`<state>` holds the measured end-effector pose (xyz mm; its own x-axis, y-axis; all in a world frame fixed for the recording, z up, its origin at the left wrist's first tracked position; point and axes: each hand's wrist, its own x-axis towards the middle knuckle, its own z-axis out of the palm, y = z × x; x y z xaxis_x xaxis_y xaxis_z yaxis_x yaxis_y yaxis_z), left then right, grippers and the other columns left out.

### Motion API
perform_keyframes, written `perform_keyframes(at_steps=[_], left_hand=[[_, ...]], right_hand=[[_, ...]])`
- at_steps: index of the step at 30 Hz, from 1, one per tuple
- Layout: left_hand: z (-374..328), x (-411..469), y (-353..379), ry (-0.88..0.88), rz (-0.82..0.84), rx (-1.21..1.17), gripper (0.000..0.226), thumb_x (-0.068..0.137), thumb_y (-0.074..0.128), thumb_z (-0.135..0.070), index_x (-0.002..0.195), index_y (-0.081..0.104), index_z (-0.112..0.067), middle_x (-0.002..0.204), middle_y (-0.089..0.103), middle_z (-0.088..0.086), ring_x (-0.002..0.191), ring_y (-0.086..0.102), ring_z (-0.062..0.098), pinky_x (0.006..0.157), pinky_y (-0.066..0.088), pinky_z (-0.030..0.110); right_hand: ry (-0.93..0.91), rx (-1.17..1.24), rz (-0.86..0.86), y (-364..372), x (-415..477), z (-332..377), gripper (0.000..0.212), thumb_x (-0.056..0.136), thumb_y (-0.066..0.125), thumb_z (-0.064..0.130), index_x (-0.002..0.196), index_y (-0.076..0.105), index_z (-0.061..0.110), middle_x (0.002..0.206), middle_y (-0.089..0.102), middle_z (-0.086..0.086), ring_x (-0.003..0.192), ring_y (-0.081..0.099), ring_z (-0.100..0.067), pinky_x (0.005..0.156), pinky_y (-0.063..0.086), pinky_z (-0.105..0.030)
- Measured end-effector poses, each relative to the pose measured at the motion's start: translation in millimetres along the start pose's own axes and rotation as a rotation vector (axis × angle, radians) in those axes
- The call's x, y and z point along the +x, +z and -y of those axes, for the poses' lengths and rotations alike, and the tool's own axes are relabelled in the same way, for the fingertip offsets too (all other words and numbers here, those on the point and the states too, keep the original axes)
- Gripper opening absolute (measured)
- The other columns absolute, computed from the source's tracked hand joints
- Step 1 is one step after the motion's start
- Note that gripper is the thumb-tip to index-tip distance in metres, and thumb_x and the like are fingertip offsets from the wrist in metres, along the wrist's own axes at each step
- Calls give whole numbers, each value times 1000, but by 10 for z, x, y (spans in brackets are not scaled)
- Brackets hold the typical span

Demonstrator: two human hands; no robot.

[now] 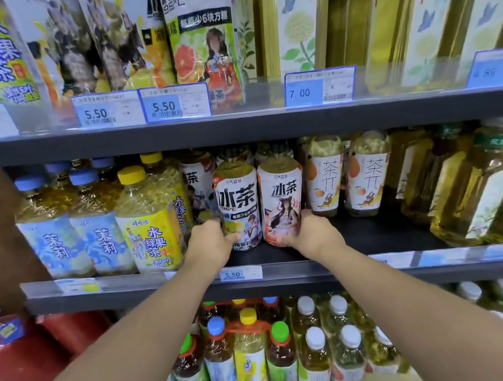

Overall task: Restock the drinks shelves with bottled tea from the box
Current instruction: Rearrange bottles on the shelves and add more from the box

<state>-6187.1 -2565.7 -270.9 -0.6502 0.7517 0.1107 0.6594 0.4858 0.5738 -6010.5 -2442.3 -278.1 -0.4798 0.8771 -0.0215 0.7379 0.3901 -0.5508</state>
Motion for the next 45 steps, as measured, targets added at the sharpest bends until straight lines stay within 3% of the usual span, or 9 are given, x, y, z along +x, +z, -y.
perform_keyframes(at_steps=[4, 9, 14, 20, 30, 33, 36, 40, 45], left_hand=[[-51, -387, -254, 47, -78, 35, 36, 92, 69, -38, 121, 67, -16, 115, 72, 7, 105, 66, 28, 87, 56, 41], [48, -1177, -729, 34, -65, 98, 17, 96, 59, -31, 104, 68, -19, 104, 70, 4, 97, 64, 27, 82, 55, 39], [316, -1961, -1230, -3, -69, 117, 23, 96, 44, -23, 86, 64, -17, 92, 70, 10, 91, 65, 34, 79, 55, 45], [1025, -2765, -1489, -107, -93, 86, 24, 92, 45, -19, 91, 67, -11, 96, 72, 18, 97, 67, 38, 82, 54, 41], [2695, -3456, -634, -320, 39, 8, 12, 93, 55, -24, 98, 65, -19, 106, 71, 10, 103, 64, 32, 88, 53, 41], [3197, -3595, -186, -395, 70, -13, 29, 93, 62, -30, 120, 61, -18, 120, 67, 4, 111, 61, 24, 94, 49, 33], [3523, -3601, 261, -437, 69, -45, 44, 91, 67, -31, 133, 55, -21, 129, 62, 2, 117, 57, 21, 97, 45, 30], [3713, -3427, 889, -468, 130, -148, 76, 83, 76, -37, 148, 35, -27, 141, 51, 0, 128, 51, 19, 99, 41, 27], [3870, -3345, 1623, -577, 194, -228, 108, 69, 84, -48, 153, 18, -32, 151, 40, -4, 134, 47, 20, 112, 39, 39]], right_hand=[[-42, -258, -169, -195, -405, 93, 38, 92, 58, 48, 106, 62, 13, 110, 64, -10, 103, 59, -31, 83, 52, -41], [-114, -189, -206, -398, -1115, 407, 31, 96, 51, 35, 94, 65, 7, 101, 56, -10, 96, 61, -33, 72, 48, -35], [-218, -208, -91, -349, -1877, 871, 32, 97, 53, 36, 95, 65, 6, 101, 64, -14, 94, 64, -34, 73, 52, -34], [-368, -307, 79, 309, -2663, 1217, 32, 98, 53, 37, 96, 69, 9, 105, 62, -11, 98, 62, -32, 78, 51, -36], [-513, -336, 452, 1998, -2830, 636, 8, 91, 62, 33, 91, 62, 25, 89, 58, -3, 95, 61, -30, 75, 48, -37], [-438, -227, 528, 2665, -2794, 225, 39, 90, 66, 30, 126, 60, 18, 99, 58, 0, 104, 61, -27, 85, 47, -34], [-291, -113, 546, 3220, -2749, -134, 58, 88, 70, 31, 141, 50, 19, 130, 59, -7, 118, 56, -24, 95, 43, -30], [-94, 88, 560, 3777, -2538, -359, 78, 79, 80, 31, 144, 41, 16, 139, 51, -10, 126, 52, -26, 98, 45, -35], [-109, 282, 605, 4217, -2282, -460, 86, 51, 84, 51, 125, 48, 24, 125, 60, -2, 117, 58, -23, 98, 48, -45]])
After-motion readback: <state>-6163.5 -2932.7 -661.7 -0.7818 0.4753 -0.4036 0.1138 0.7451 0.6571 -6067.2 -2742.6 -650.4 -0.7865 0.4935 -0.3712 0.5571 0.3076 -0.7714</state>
